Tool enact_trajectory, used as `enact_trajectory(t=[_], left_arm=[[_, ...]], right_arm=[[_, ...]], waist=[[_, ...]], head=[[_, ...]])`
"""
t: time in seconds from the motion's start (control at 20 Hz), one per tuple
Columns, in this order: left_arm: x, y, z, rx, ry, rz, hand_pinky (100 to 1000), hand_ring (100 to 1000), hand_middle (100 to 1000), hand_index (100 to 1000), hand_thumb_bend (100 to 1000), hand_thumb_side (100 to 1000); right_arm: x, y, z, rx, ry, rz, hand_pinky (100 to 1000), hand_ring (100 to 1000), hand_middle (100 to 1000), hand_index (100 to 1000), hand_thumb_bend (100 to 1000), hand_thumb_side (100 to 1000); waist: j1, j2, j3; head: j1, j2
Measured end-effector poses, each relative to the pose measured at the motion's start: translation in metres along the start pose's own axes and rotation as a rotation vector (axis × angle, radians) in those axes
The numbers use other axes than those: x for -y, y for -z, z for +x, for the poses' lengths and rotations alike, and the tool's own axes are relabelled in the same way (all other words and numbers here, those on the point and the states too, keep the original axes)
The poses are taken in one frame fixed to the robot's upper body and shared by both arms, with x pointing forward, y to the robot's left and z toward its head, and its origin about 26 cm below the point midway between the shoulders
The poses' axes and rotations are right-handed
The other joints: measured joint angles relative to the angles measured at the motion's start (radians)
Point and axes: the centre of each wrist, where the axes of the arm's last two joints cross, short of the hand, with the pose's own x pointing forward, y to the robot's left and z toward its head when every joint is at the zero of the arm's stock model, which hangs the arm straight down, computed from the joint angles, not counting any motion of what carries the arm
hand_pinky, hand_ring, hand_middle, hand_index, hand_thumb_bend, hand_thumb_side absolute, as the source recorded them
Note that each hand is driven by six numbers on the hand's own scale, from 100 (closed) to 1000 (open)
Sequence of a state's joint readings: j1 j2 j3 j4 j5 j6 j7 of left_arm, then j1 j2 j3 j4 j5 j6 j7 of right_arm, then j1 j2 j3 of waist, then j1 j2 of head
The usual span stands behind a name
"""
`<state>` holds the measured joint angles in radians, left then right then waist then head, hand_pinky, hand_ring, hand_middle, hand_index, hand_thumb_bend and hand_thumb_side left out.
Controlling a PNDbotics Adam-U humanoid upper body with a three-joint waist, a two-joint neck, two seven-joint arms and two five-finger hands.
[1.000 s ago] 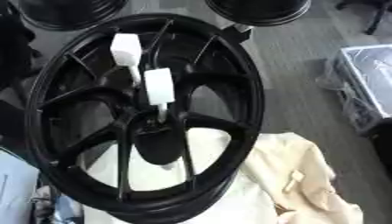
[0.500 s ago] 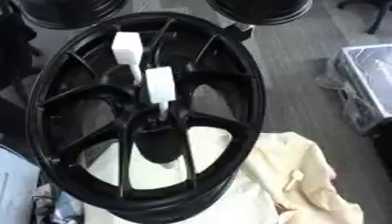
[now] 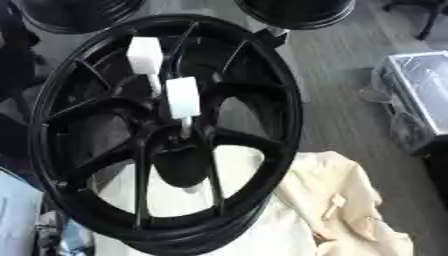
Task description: Pull the pin out of the wheel hub.
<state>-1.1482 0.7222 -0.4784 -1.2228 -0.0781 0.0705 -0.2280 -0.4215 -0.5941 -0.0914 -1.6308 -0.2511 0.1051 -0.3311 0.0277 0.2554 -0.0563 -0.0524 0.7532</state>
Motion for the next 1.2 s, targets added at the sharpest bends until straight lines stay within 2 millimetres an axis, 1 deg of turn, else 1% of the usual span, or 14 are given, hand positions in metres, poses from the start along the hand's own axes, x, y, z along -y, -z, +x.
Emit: enact_trajectory(t=[0.05,0.2,0.4,0.65,0.8,1.0,1.2], left_arm=[[0.002,0.003,0.002,0.005,0.008,-0.023,855,865,838,855,370,449],[0.009,0.01,0.006,0.016,0.031,-0.094,860,870,843,862,397,444],[0.014,0.014,0.005,0.018,0.052,-0.182,866,876,846,865,445,466],[0.012,0.014,0.005,0.021,0.079,-0.277,868,878,848,866,458,457],[0.008,0.014,0.008,0.027,0.083,-0.329,869,879,848,865,460,449],[0.007,0.015,0.014,0.042,0.09,-0.41,870,881,847,865,466,445],[0.005,0.014,0.018,0.052,0.092,-0.48,871,882,849,866,466,493]], right_arm=[[0.0,0.0,0.0,0.0,0.0,0.0,894,721,669,828,209,345],[0.0,0.0,0.0,-0.001,0.0,0.002,894,721,669,828,207,347],[0.0,0.0,0.0,-0.003,-0.001,0.004,894,721,668,828,204,349],[-0.001,0.0,-0.001,-0.007,-0.003,0.009,894,720,667,828,201,351],[-0.001,0.0,-0.002,-0.009,-0.003,0.009,895,720,667,828,198,353],[-0.001,0.0,-0.002,-0.01,-0.004,0.011,895,719,665,827,196,355],[-0.002,0.0,-0.002,-0.011,-0.004,0.012,895,719,664,827,189,352]], waist=[[0.001,0.0,-0.001],[0.004,0.0,-0.004],[0.008,0.0,-0.005],[0.011,0.0,-0.005],[0.011,0.0,-0.005],[0.011,0.0,-0.005],[0.011,0.0,-0.005]], head=[[0.0,0.0],[0.0,0.0],[0.0,-0.001],[-0.002,-0.014],[-0.003,-0.019],[-0.003,-0.026],[-0.006,-0.026]])
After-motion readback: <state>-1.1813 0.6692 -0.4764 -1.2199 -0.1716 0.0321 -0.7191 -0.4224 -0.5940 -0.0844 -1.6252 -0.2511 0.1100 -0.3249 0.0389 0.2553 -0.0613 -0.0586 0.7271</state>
